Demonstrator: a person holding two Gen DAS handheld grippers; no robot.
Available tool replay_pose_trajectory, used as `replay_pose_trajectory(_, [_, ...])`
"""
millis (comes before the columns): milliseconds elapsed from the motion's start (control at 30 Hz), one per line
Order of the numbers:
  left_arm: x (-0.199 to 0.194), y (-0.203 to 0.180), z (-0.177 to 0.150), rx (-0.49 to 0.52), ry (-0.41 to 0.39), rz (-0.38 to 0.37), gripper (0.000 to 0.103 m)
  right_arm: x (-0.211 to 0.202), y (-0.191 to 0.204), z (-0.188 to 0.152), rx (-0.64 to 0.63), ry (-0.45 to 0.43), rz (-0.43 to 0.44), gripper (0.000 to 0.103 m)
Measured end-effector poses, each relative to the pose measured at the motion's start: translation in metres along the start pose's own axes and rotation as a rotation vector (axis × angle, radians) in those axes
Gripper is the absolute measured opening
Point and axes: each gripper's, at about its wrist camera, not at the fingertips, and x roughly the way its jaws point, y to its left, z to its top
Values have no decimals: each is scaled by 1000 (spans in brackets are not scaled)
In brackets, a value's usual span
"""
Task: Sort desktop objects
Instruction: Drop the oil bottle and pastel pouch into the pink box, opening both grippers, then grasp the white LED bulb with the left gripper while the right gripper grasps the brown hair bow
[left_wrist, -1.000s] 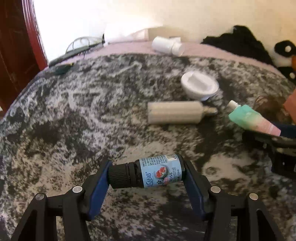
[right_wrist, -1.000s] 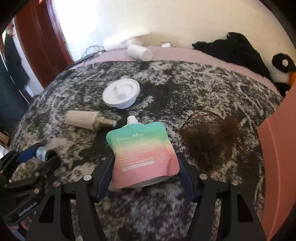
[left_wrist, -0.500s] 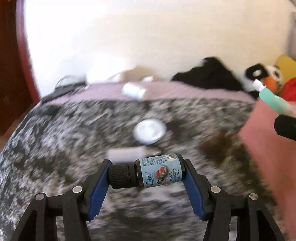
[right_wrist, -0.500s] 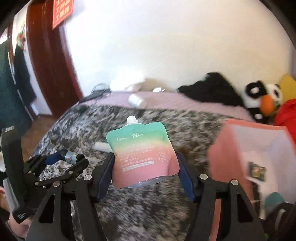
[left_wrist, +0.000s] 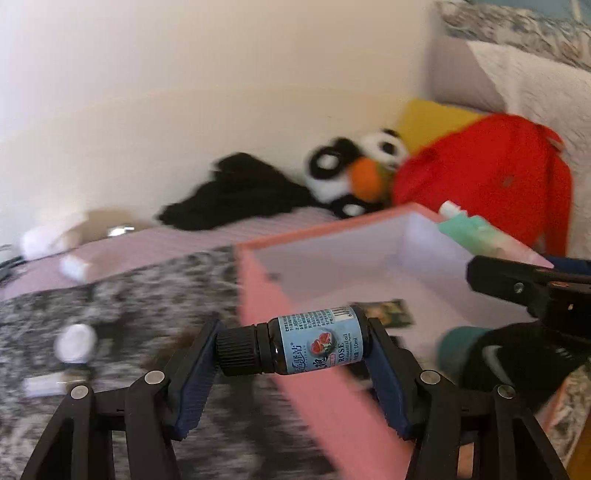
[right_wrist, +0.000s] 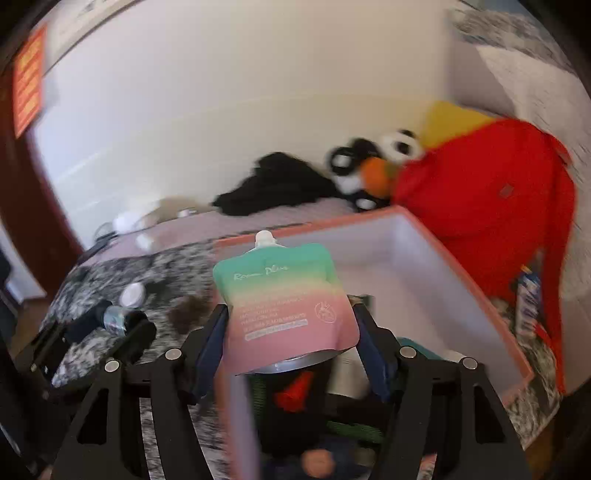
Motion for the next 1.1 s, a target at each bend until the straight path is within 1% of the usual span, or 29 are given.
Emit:
replay_pose_trajectory(33, [3,-11,0,1,7,-13,65,-1,-13,-2,33,3,-5,75])
replay_pose_trajectory(67, [8,-22,1,1,18,-27,65,-3,-26,-3,66,10,-18,75])
replay_pose_trajectory(100, [10,-31,1,0,22,-30,74,-3,-37,-4,84,15,-30,77])
replay_pose_trajectory(133, [11,-37,1,-2,20,-22,93,-3,-46,-4,96,18,-39,84])
replay_pose_trajectory(167, [13,-44,1,-4,17,-15,100,-5,-53,-6,104,17,-45,86])
replay_pose_trajectory(200, [13,-50,1,-3,11,-12,103,-7,-57,-8,110,12,-50,89])
replay_pose_trajectory(267, [13,-59,1,3,0,-15,103,-10,-65,-9,119,0,-58,91])
replay_pose_trajectory(333, [17,-64,1,7,8,-20,103,-11,-71,-9,127,-7,-60,92])
replay_pose_trajectory(400, [20,-65,-1,11,18,-6,103,-11,-74,-10,138,-12,-56,92])
replay_pose_trajectory(533, [25,-60,-5,-2,40,6,103,-8,-70,-10,149,-12,-47,92])
replay_pose_trajectory(667, [21,-51,-3,-23,36,16,103,-5,-59,-9,137,-11,-37,92])
replay_pose_trajectory(800, [15,-33,-3,-39,31,46,103,-3,-44,-8,118,-15,-22,92])
replay_pose_trajectory(933, [10,-10,-7,-46,33,106,103,3,-22,-7,105,-12,3,92])
replay_pose_trajectory(1100, [4,42,-18,-100,48,183,103,11,17,-6,80,-17,57,92])
